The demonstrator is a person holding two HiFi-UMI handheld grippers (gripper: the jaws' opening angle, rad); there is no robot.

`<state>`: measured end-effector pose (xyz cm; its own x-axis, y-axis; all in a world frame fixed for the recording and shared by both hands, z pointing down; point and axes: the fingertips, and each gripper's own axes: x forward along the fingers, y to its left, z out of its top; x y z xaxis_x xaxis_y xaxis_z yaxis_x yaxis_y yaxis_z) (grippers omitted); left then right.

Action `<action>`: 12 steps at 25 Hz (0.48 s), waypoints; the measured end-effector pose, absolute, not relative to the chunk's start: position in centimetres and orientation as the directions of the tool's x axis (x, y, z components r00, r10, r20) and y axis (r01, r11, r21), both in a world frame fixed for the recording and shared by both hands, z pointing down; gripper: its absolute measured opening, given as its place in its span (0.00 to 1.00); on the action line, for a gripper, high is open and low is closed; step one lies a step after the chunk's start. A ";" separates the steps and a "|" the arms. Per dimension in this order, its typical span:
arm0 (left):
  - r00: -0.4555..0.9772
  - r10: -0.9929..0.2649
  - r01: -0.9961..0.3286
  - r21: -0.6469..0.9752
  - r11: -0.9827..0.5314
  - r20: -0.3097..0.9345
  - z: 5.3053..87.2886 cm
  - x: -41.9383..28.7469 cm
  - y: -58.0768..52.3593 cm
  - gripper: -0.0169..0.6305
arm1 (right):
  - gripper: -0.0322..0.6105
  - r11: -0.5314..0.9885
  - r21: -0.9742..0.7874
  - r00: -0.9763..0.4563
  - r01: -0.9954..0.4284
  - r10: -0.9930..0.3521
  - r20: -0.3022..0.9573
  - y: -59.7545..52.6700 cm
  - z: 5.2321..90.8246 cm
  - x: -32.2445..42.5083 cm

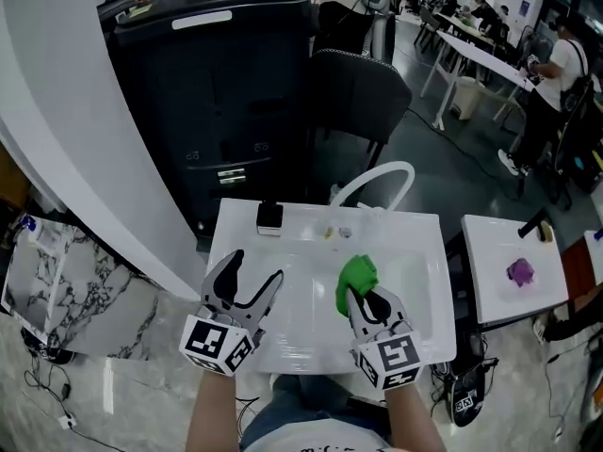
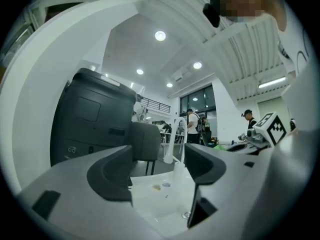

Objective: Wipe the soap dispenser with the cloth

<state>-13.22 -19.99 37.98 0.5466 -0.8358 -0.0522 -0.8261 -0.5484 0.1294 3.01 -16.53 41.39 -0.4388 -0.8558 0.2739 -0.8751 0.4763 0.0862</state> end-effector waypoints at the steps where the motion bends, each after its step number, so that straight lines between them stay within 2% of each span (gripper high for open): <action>1: 0.542 -0.839 -0.829 0.126 -0.544 -0.052 38.4 -13.1 -20.7 0.54 | 0.12 0.474 0.086 -0.436 -0.876 -0.855 0.281 -16.8 41.6 3.2; 5: 0.515 -0.857 -0.856 0.060 -0.514 0.010 40.7 -13.0 -23.9 0.43 | 0.12 0.482 0.079 -0.438 -0.873 -0.844 0.308 -18.2 42.8 3.7; 12: 0.495 -0.857 -0.868 0.060 -0.492 0.145 46.1 -13.2 -30.2 0.43 | 0.12 0.510 0.026 -0.465 -0.860 -0.802 0.374 -20.8 45.9 3.8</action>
